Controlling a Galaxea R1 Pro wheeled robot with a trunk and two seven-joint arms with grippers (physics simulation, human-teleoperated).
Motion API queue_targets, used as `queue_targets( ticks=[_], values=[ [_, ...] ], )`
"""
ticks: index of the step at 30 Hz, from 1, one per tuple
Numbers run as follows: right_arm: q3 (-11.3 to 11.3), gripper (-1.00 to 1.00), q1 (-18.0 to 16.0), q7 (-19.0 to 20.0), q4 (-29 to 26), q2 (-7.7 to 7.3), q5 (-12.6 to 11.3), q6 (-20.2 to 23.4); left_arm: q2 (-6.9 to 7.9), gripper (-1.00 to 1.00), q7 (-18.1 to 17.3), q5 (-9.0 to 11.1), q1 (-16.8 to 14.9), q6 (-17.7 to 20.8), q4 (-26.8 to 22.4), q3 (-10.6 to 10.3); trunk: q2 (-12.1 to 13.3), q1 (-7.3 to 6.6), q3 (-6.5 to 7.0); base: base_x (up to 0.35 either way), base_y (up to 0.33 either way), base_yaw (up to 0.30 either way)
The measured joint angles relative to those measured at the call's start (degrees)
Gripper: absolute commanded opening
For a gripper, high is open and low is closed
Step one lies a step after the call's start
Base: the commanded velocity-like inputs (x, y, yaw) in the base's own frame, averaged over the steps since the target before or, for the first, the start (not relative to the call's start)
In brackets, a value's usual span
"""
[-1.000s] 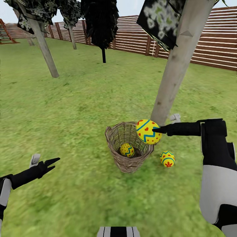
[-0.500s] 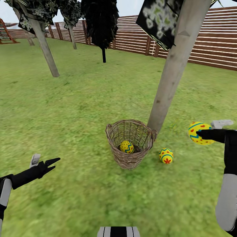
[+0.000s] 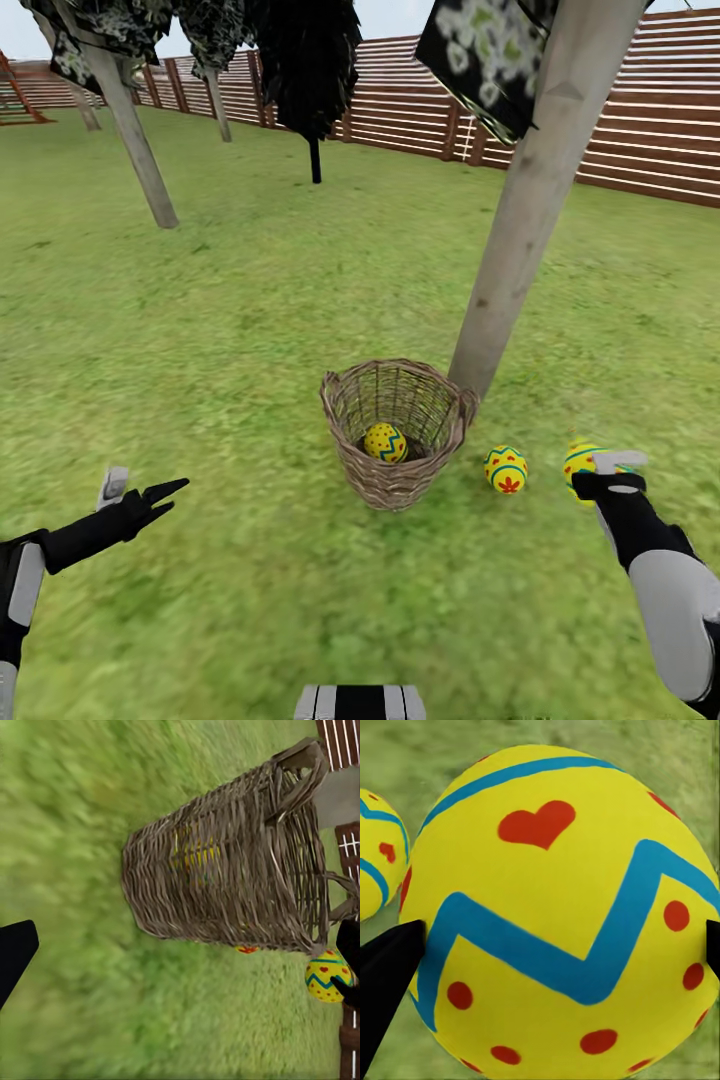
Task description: Take the three Easter eggs out of the wicker basket on the lawn in the garden, then place them on the lawn next to a single tree (choose any tree) so that all three eggs are next to the same tree and none are left in the basket.
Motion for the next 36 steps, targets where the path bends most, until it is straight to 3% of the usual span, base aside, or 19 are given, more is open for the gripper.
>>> queue_targets(
  ticks=[2,5,9,21,28,32,33,35,36],
  values=[
    [0.10,-1.00,-0.58,-6.78,5.80,-0.03,0.07,-4.14,-1.14,1.00,-0.02,0.00,0.00,-0.07,-0.31,-0.08,-0.03,0.05,-0.44,0.000,0.000,0.000],
    [0.12,-1.00,-1.36,-10.34,11.59,-0.02,0.12,-6.56,-2.84,1.00,-0.69,0.03,0.00,-0.07,-1.35,-0.91,-0.07,0.13,-1.11,0.000,0.000,0.000],
    [0.21,-1.00,-1.56,-10.72,13.07,-0.08,0.17,-7.03,-3.56,1.00,-1.31,0.07,-0.01,-0.09,-2.53,-5.51,-0.10,0.17,-1.55,0.000,0.000,0.000],
    [0.43,-1.00,-1.74,-10.67,12.23,0.11,0.52,-7.08,-3.59,1.00,-1.36,0.18,-0.01,-0.12,-2.56,-5.75,-0.10,0.14,-1.55,0.235,-0.130,0.000],
    [0.55,-1.00,-5.73,-10.44,12.56,3.00,0.77,-6.82,-3.48,1.00,-1.45,0.17,-0.01,-0.19,-2.63,-5.54,-0.10,0.14,-1.55,0.313,-0.076,0.000],
    [0.60,-1.00,-5.80,-10.29,12.18,3.24,0.71,-6.96,-3.44,1.00,-1.68,0.17,-0.01,-0.15,-2.64,-5.56,-0.10,0.17,-1.55,0.097,-0.019,0.000],
    [0.56,-1.00,-5.80,-10.30,12.16,3.19,0.71,-6.98,-3.29,1.00,-3.84,0.18,-0.01,-0.07,-2.64,-5.69,-0.10,0.17,-1.55,0.007,-0.001,0.000],
    [0.53,-1.00,-5.80,-10.37,12.21,3.17,0.70,-6.99,-2.31,1.00,-13.31,-0.01,-0.02,-0.07,-2.61,-5.53,-0.10,0.17,-1.55,0.002,0.000,0.000],
    [0.52,-1.00,-5.80,-10.34,12.22,3.17,0.70,-6.99,-1.11,1.00,-18.41,-0.07,-0.02,-0.21,-2.24,-5.51,-0.10,0.17,-1.55,0.000,0.000,0.000]
  ],
)
